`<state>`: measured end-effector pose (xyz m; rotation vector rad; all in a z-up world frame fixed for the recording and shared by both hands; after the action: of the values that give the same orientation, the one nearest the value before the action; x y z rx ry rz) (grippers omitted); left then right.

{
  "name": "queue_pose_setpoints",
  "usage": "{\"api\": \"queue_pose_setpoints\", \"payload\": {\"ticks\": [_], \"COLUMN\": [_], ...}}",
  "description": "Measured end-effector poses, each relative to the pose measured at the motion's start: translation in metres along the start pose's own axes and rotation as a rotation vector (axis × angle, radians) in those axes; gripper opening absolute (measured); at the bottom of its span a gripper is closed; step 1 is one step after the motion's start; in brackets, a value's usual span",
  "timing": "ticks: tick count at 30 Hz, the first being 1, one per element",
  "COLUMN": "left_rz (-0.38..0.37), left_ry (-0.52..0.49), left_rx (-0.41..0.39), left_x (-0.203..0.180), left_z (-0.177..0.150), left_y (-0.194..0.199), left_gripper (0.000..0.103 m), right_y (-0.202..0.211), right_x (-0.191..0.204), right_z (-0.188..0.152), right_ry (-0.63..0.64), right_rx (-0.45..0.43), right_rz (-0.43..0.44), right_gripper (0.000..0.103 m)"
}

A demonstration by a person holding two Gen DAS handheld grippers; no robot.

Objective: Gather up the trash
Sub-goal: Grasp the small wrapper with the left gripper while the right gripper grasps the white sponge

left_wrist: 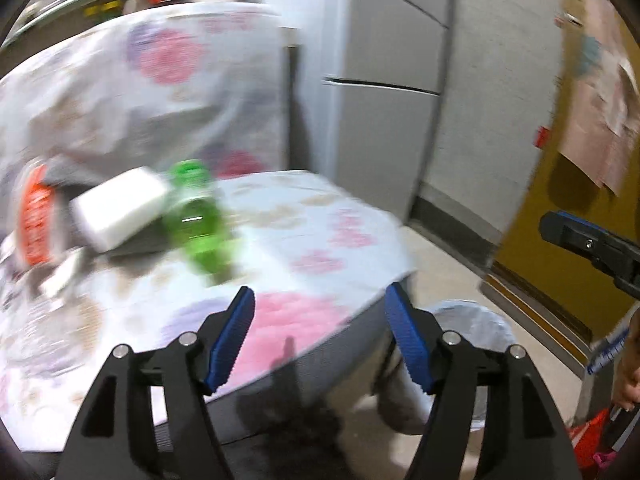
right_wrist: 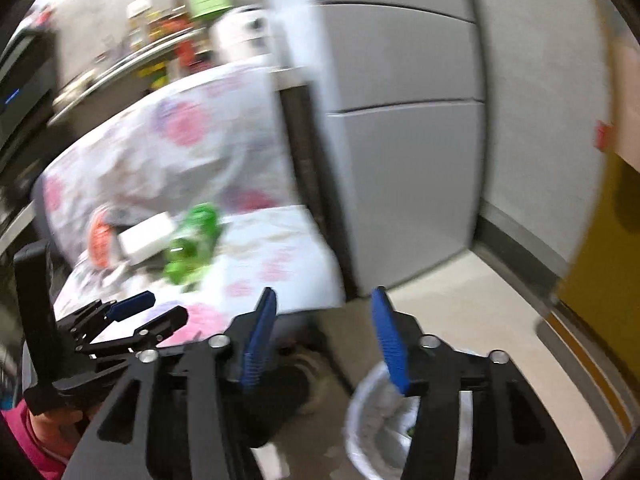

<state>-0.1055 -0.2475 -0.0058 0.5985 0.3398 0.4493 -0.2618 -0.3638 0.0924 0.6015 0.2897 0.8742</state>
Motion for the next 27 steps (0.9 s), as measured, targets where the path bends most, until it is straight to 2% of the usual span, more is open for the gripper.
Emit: {"api": "queue_pose_setpoints", "payload": {"ticks": [6, 9, 15, 21, 24, 27], "left_rz": [0.180, 0.229, 0.363, 0.524, 0.558, 0.569], "left_ry": [0.087, 0.138, 0.233, 0.303, 0.311, 0.287], "left_rx": [-0.006, -0.006, -0.005, 0.012, 0.047, 0.120], "left_x": [0.081, 0.116, 0.191, 0.277, 0.307, 0.334], "left_z": [-0.011, -0.017, -0.030, -0.037, -0.037, -0.034], "left_y": [0.040, 0.059, 0.093, 0.112, 0.105, 0.081], "left_gripper": [0.074, 0.076, 0.076, 0.076, 0.076, 0.076], "right_y": [-0.022, -0.035, -0.060, -0.075, -0.084, -0.092], "right_x": [0.088, 0.133, 0.197, 0.229, 0.239, 0.243], "right_z": [0.015, 0.020, 0.027, 0.034, 0.039, 0.043], "right_ry": [0.137, 0.204, 0.290, 0.318, 0.326, 0.321], "right_rx": [0.015, 0.029, 0.049, 0.050, 0.048, 0.050], "right_rz": [0.127, 0.184, 0.248, 0.282, 0.281, 0.277], "right_gripper": [0.060, 0.062, 0.062, 0.062, 0.062, 0.062]}}
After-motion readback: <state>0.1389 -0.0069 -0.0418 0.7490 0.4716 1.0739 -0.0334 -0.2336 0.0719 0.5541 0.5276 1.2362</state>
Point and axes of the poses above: each gripper's, at about its wrist camera, not at the fingertips, and y roughly against the way its jaws point, x to its left, z to its top, the point moved 4 cm from there along -y, roughly the way its jaws point, and after that the axes turned 8 degrees about -z, right-handed, at the moved point
